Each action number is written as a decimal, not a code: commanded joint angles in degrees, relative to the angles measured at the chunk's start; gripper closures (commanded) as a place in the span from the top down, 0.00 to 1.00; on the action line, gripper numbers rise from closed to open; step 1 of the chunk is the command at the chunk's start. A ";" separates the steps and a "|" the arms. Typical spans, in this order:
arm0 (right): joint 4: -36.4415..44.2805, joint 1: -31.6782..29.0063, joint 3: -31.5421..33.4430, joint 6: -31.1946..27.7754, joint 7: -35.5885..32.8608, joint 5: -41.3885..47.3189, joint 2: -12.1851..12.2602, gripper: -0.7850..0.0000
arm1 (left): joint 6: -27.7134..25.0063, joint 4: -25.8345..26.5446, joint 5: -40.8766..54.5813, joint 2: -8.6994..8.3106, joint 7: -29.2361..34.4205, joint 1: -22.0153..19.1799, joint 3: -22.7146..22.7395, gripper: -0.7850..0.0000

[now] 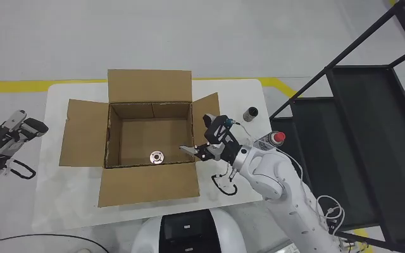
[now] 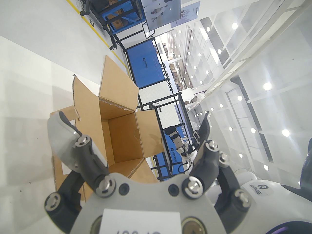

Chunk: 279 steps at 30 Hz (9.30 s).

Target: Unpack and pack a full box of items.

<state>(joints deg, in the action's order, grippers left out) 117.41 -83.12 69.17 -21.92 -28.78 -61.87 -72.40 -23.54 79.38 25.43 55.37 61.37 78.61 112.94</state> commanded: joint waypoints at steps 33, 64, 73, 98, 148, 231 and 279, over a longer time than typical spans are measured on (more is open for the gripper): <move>-11.78 22.63 -21.12 11.00 -23.84 -3.82 -4.03 1.00 | 0.00 0.00 0.00 0.00 0.00 0.00 0.00 1.00; -26.56 32.32 -26.71 6.87 -21.49 0.27 -6.72 1.00 | 0.00 0.00 0.00 0.00 0.00 0.00 0.00 1.00; -34.32 38.10 -35.11 12.30 -18.98 0.56 -11.01 1.00 | 0.00 0.00 0.00 0.00 0.00 0.00 0.00 1.00; -34.32 38.10 -35.11 12.30 -18.98 0.56 -11.01 1.00 | -2.97 -4.57 -17.66 -0.74 -1.62 -1.15 -6.86 1.00; -62.93 49.93 -43.26 2.82 -29.25 7.43 -19.69 1.00 | 0.81 -8.49 -4.81 -1.50 7.43 -5.91 -12.25 1.00; -57.45 54.27 -34.80 1.10 -45.57 4.93 -26.06 0.00 | 0.81 -8.49 -4.81 -1.50 7.43 -5.91 -12.25 1.00; -78.82 54.60 -45.47 1.16 -28.08 2.21 -30.28 0.22 | 0.81 -8.49 -4.81 -1.50 7.43 -5.91 -12.25 1.00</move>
<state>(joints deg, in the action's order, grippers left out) 39.74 -28.84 23.98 -20.70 -56.62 -59.73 -102.16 -22.73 70.89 20.62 53.86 68.80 72.70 100.69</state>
